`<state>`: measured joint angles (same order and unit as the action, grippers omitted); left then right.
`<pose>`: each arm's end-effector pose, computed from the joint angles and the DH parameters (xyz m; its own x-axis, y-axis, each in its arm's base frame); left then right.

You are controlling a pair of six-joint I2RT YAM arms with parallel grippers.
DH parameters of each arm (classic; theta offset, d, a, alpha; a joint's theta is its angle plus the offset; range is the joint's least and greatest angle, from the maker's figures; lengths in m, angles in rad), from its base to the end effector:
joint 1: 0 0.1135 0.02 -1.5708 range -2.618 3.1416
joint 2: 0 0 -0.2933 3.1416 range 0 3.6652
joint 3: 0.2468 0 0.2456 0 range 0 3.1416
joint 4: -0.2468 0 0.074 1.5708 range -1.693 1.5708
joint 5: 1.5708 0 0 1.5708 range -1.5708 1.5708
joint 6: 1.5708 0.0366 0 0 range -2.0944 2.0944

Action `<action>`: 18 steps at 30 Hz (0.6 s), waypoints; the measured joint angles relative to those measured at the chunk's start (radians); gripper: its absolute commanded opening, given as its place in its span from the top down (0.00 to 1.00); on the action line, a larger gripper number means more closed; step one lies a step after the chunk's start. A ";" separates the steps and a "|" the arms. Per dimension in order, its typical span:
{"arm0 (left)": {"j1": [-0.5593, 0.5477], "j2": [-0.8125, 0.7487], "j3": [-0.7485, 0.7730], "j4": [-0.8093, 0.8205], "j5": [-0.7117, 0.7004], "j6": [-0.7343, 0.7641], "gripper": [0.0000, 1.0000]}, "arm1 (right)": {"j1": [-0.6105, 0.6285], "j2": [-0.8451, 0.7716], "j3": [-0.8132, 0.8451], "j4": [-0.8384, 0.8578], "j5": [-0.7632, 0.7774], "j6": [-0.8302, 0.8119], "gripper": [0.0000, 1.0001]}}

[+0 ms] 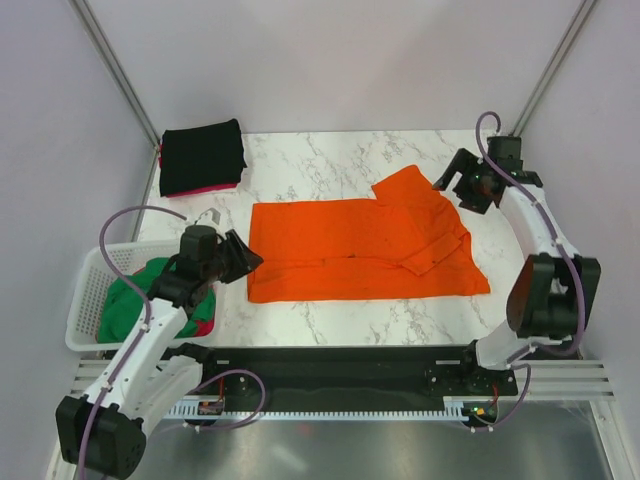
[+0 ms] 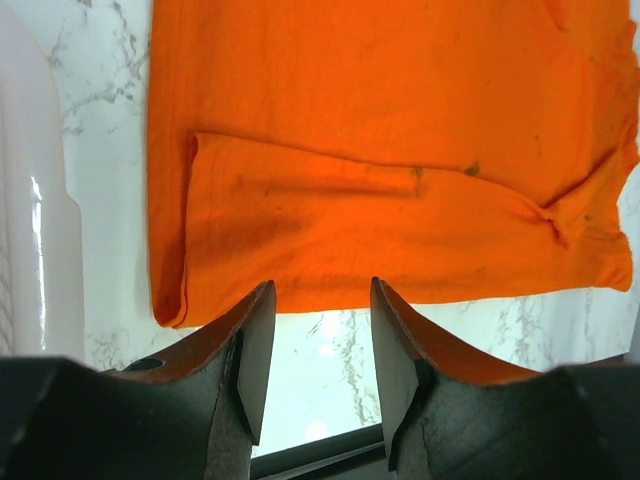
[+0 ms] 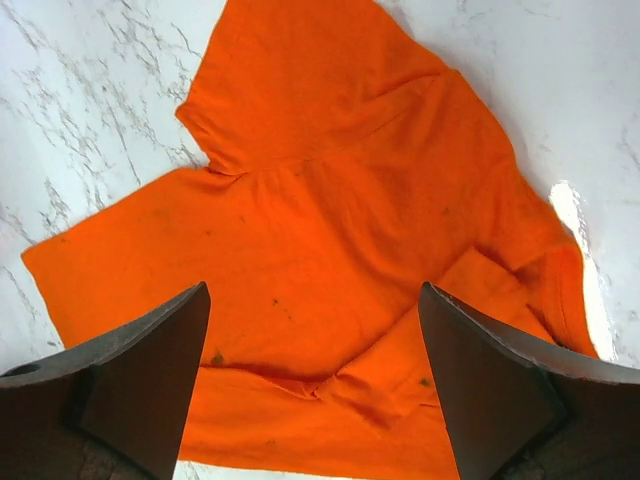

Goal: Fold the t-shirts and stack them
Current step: Fold the tshirt

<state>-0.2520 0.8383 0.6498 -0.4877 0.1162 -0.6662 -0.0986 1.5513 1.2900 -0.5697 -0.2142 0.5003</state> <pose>0.1492 -0.0428 0.2768 -0.6837 -0.4578 -0.5683 -0.1110 0.8349 -0.5391 0.3330 -0.0251 0.3221 -0.6672 0.5370 -0.5162 0.3119 0.8307 0.4611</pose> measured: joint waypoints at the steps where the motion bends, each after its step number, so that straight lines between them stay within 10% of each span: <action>1: -0.005 -0.008 -0.027 0.019 0.000 0.000 0.51 | 0.005 0.042 0.026 0.013 -0.004 -0.006 0.09; 18: -0.024 -0.125 -0.195 0.188 -0.144 0.025 0.52 | 0.111 0.809 0.686 0.162 0.046 -0.080 0.19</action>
<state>-0.2756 0.7132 0.4545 -0.3000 -0.0280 -0.6415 0.0120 2.3600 1.9759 -0.4080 -0.1680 0.4206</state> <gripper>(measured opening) 0.480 0.821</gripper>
